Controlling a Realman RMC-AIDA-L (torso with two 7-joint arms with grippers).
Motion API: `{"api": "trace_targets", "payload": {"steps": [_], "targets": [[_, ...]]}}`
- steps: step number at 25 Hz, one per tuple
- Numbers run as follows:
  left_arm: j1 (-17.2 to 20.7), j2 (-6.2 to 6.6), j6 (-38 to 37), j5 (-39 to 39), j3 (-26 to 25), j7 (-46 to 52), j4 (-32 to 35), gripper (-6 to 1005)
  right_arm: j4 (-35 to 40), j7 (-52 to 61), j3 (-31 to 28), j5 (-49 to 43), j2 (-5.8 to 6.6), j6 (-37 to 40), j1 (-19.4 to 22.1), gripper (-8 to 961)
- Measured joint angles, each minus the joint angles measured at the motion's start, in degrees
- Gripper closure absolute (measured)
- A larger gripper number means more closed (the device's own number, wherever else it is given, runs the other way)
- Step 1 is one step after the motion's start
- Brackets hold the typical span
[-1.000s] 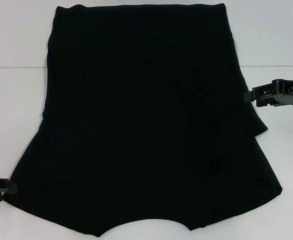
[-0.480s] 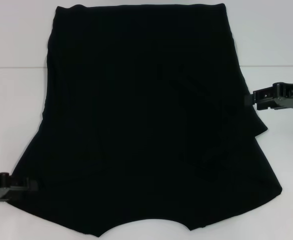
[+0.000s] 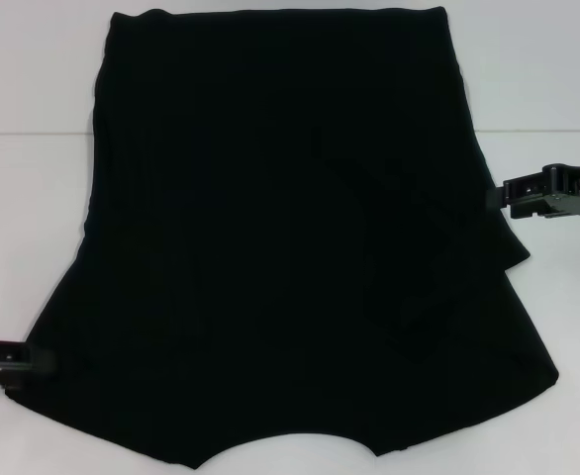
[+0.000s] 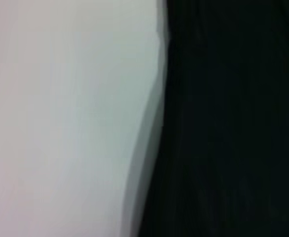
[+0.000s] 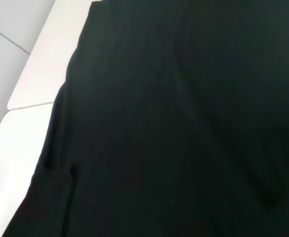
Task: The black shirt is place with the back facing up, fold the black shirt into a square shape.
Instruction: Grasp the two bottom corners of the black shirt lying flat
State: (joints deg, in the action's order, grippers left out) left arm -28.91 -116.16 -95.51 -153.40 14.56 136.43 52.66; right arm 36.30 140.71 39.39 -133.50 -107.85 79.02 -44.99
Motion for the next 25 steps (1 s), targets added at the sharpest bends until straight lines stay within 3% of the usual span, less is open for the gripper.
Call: {"api": "trace_targets", "payload": {"steps": [7,25], "targets": [[0.8,0.08,0.1,-0.2,-2.1,0.1,1.8,427,0.0,-0.1,0.0,0.0,0.0,0.0,0.0,416],[0.6,-0.35,4.4,-1.3,0.4,0.7,-0.8,427,0.0,-0.1,0.0,0.0,0.0,-0.2,0.1,417]]}}
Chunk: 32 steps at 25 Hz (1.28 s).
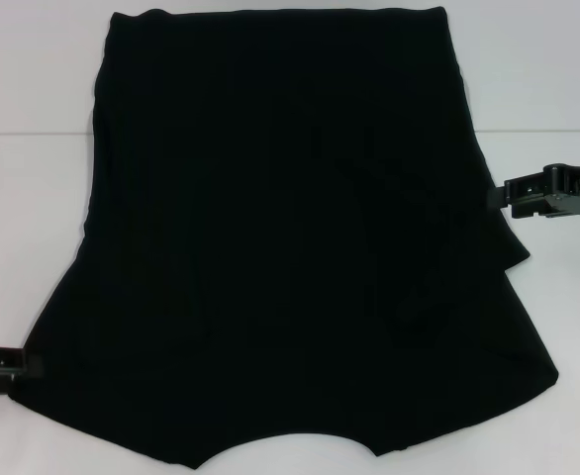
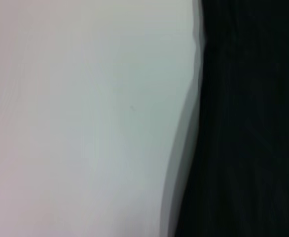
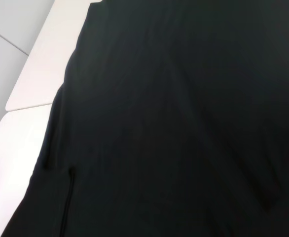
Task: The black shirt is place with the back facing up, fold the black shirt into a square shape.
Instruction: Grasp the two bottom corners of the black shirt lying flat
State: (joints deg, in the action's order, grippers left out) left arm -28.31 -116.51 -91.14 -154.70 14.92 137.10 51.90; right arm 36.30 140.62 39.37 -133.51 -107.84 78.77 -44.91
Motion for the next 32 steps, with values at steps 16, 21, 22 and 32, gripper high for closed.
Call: {"api": "trace_targets", "payload": {"steps": [16,21,22,32], "targets": [[-2.5,-1.13,-0.7,0.7,0.2,-0.7,-1.7,427,0.0,-0.1,0.0,0.0,0.0,0.2,0.3,417],[-2.5,-1.2,-0.3,0.7,0.3,-0.2,-1.3,428,0.0,-0.1,-0.1,0.0,0.04,0.2,0.4,417],[-2.4,-1.16,-0.3,0.7,0.3,-0.2,-1.3,428,0.0,-0.1,-0.1,0.0,0.06,0.2,0.5,417],[-2.7,-0.53,-1.7,1.5,0.0,-2.5,-1.5,695,0.2,-0.1,0.2,-0.2,0.49,1.6,1.4,417]]}}
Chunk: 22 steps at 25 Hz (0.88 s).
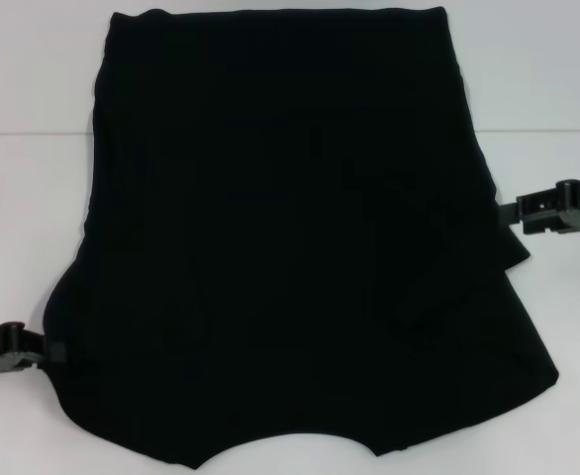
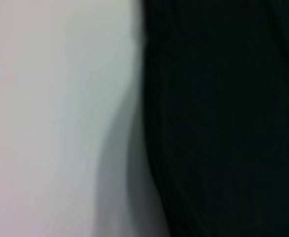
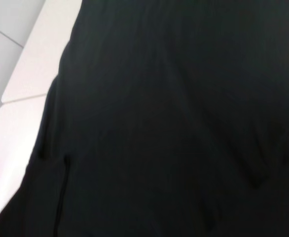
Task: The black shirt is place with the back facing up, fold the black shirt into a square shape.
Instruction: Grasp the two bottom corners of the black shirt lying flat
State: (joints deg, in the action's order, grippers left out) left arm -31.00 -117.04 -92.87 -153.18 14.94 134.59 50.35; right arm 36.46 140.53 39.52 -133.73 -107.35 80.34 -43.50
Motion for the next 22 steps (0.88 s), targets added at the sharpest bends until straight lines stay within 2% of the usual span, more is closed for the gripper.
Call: {"api": "trace_targets", "payload": {"steps": [4,10,15,22], "targets": [[-0.5,0.38,-3.4,2.5,-0.1,-3.6,-0.4,847,0.2,-0.4,0.5,-0.6,0.93,2.9,1.1,417],[-1.1,1.07,-6.6,7.0,-0.2,-6.4,-1.4,930,0.6,-1.5,0.5,-4.7,2.82,10.7,4.3,416],[-2.2,1.32,-5.9,7.2,0.1,-5.8,-1.7,930,0.7,-2.4,0.3,-8.9,2.5,11.7,5.2,417],[-3.8,2.05,-4.5,7.1,0.1,-5.6,-4.2,931,0.3,-4.4,0.6,-9.8,0.15,8.1,5.8,416]]}}
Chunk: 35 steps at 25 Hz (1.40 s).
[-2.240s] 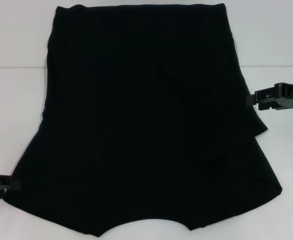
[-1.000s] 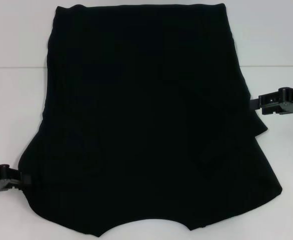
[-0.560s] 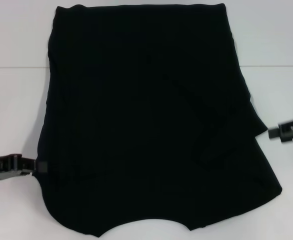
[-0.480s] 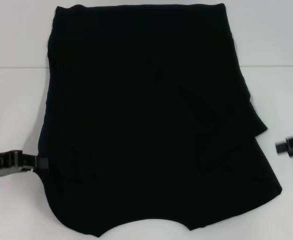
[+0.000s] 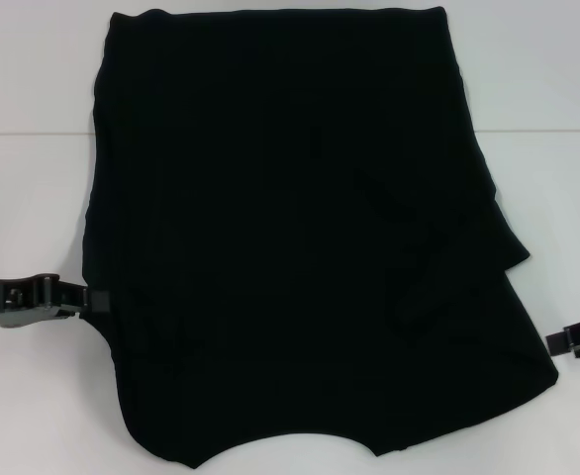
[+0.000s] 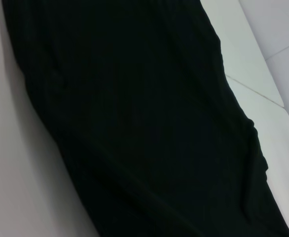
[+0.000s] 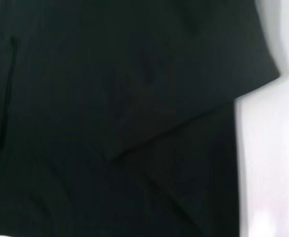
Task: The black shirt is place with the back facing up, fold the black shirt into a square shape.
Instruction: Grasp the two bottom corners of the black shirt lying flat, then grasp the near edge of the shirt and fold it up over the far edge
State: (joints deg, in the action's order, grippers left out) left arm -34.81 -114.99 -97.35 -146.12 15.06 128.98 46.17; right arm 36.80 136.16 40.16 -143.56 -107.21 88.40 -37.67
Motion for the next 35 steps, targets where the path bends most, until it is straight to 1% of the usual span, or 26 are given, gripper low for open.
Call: {"api": "trace_targets", "payload": {"steps": [3,7,17,21,25,35], "targets": [[-0.1,0.07,0.2,0.0,0.0,0.0,-0.3,930,-0.2,-1.1,0.1,-0.8,-1.26,-1.5,0.0,416],[-0.1,0.22,0.2,0.0,-0.3,0.1,-0.3,930,-0.3,-1.1,0.0,-2.6,-2.47,-3.5,0.0,417],[0.1,0.29,0.3,0.1,-0.5,0.4,-0.3,931,-0.4,-1.3,0.0,-3.0,-4.29,-4.2,-0.7,416],[0.2,0.29,0.4,0.1,-0.5,0.4,-0.3,931,-0.3,-1.3,-0.3,-2.6,-4.72,-4.0,-0.8,416],[0.2,0.29,0.5,0.1,-0.5,0.5,-0.3,931,0.2,-1.5,-0.4,-0.5,-5.33,-2.6,-0.9,449],[-0.1,0.29,0.8,0.2,-0.4,0.7,-0.3,931,-0.3,-1.0,0.0,0.0,-5.32,-1.4,-1.2,533]]}}
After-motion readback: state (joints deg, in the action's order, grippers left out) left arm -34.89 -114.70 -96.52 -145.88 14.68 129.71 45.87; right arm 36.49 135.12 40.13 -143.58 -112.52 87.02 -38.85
